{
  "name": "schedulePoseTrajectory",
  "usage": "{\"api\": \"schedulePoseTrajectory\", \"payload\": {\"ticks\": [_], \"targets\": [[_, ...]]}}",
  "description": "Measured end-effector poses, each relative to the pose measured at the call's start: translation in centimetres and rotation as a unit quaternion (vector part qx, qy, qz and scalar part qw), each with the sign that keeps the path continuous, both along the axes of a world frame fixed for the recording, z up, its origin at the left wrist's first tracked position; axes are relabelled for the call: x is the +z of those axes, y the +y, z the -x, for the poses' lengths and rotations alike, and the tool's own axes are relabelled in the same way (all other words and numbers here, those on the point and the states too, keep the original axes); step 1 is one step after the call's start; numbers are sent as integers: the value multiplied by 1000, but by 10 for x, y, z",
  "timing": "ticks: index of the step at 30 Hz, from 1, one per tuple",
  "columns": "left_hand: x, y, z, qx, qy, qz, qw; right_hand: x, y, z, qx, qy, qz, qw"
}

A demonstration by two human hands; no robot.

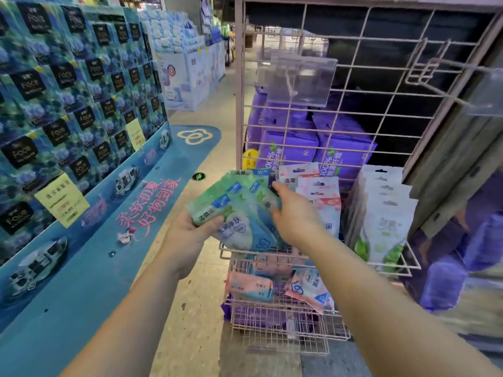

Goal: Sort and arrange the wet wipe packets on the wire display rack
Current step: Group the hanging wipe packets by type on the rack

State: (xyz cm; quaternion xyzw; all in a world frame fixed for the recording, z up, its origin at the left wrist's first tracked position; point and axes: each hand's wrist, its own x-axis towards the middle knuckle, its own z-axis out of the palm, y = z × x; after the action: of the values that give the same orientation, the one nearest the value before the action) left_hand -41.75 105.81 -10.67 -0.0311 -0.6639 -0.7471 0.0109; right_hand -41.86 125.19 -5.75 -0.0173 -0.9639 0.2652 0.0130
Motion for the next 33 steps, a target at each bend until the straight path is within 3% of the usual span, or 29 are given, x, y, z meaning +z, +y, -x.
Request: {"api": "schedulePoseTrajectory", "payload": {"ticks": [2,6,10,13,17,21,27,30,33], "targets": [[-2,-3,1,-14,-19,-63,998,-1,-6,9,-7,-10,-38,999],[-1,-2,6,-35,-24,-100,994,0,-6,20,-4,-44,-78,996],[1,-6,8,-43,-13,-114,992,-1,3,18,-34,27,78,996],[6,-7,12,-47,-1,-99,994,2,3,16,-95,32,229,968],[11,0,21,-81,14,-30,996,-9,-3,23,-19,-72,83,994],[3,12,32,-121,-13,89,989,-24,-6,17,-14,-88,188,978],[4,19,42,-171,-54,112,977,-28,-10,23,-43,-129,321,937],[7,19,43,-184,-39,164,968,-31,-12,18,-56,-117,372,919],[6,19,38,-159,38,204,965,-43,-13,9,-95,-39,361,927]]}}
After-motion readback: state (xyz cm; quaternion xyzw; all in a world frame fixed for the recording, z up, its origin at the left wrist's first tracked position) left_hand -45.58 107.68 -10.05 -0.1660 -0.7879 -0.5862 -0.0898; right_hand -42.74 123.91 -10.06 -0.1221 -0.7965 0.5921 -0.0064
